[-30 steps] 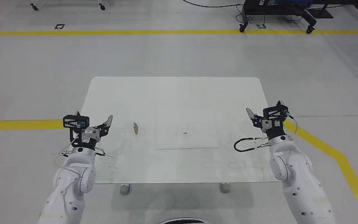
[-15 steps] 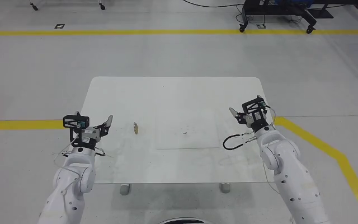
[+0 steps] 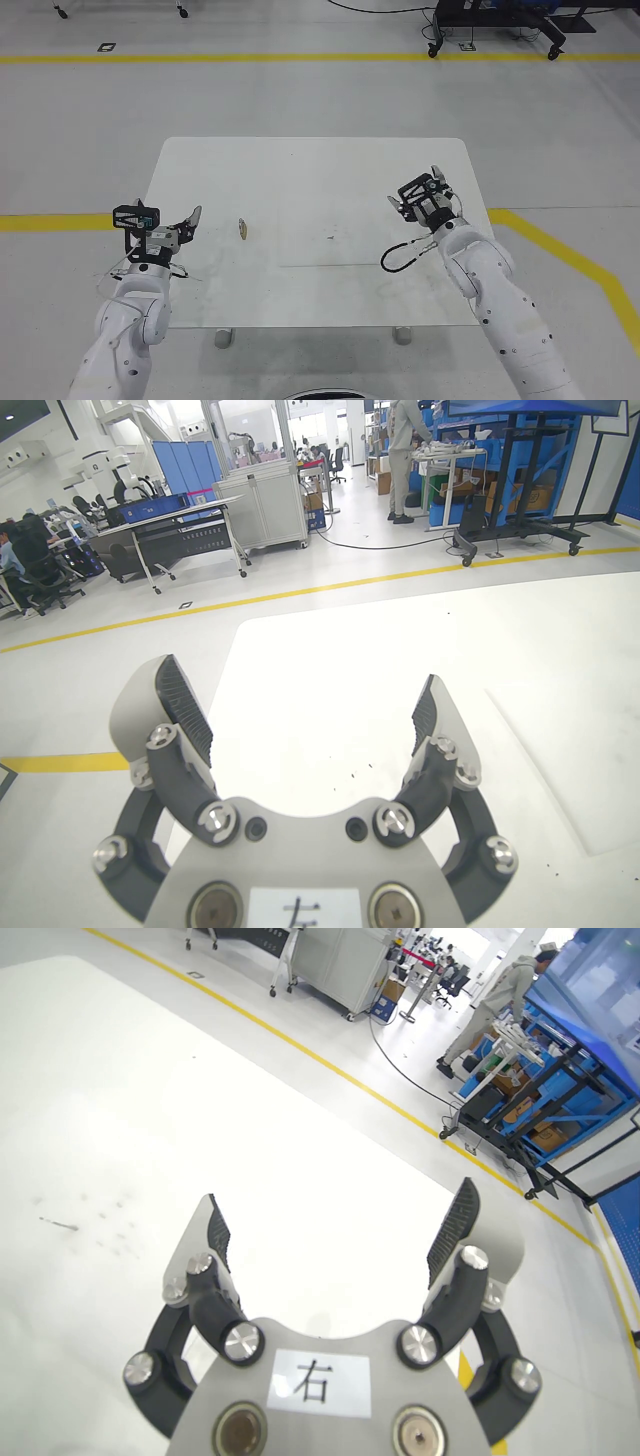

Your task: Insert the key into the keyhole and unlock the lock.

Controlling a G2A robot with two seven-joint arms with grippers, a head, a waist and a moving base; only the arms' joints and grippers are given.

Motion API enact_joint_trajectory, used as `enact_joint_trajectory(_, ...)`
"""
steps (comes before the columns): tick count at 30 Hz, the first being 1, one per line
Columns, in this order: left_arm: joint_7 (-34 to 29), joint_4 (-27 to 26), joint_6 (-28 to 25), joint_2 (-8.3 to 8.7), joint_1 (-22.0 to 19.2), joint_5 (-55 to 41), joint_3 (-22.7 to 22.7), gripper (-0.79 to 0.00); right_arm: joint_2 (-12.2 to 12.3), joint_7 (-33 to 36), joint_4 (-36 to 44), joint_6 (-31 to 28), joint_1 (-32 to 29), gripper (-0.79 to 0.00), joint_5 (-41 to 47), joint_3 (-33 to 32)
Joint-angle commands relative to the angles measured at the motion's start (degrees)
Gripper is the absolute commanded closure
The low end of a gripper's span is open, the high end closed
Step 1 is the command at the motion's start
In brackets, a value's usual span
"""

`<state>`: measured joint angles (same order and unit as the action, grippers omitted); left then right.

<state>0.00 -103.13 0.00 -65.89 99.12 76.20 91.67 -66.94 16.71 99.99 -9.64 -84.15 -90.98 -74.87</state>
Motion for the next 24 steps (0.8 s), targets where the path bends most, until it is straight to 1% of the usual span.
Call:
enact_joint_trajectory(1,0.0,0.0,0.0,0.00,0.0,0.0,0.0,-0.785,-0.4,2.0,-1.5,-1.7,2.4,-0.785,-1.7,3.8)
enact_joint_trajectory(5,0.0,0.0,0.0,0.00,0.0,0.0,0.0,-0.785,-1.5,4.6,-6.7,-5.2,7.9,-0.785,-2.2,10.0)
enact_joint_trajectory(8,0.0,0.0,0.0,0.00,0.0,0.0,0.0,-0.785,-2.1,2.6,-9.7,-7.6,10.3,-0.785,-2.4,13.1)
enact_joint_trajectory(11,0.0,0.0,0.0,0.00,0.0,0.0,0.0,-0.785,-2.2,0.7,-12.1,-12.6,12.0,-0.785,-4.3,15.3)
enact_joint_trajectory(14,0.0,0.0,0.0,0.00,0.0,0.0,0.0,-0.785,-2.1,-1.7,-13.7,-17.3,13.0,-0.785,-5.6,16.4)
enact_joint_trajectory(18,0.0,0.0,0.0,0.00,0.0,0.0,0.0,-0.785,-1.8,-4.8,-16.0,-25.0,14.8,-0.785,-5.7,17.1)
enact_joint_trajectory(21,0.0,0.0,0.0,0.00,0.0,0.0,0.0,-0.785,-2.0,-6.5,-17.7,-28.8,16.7,-0.785,-4.7,18.3)
enact_joint_trajectory(24,0.0,0.0,0.0,0.00,0.0,0.0,0.0,-0.785,-2.5,-7.2,-20.8,-31.1,18.9,-0.785,-3.3,19.7)
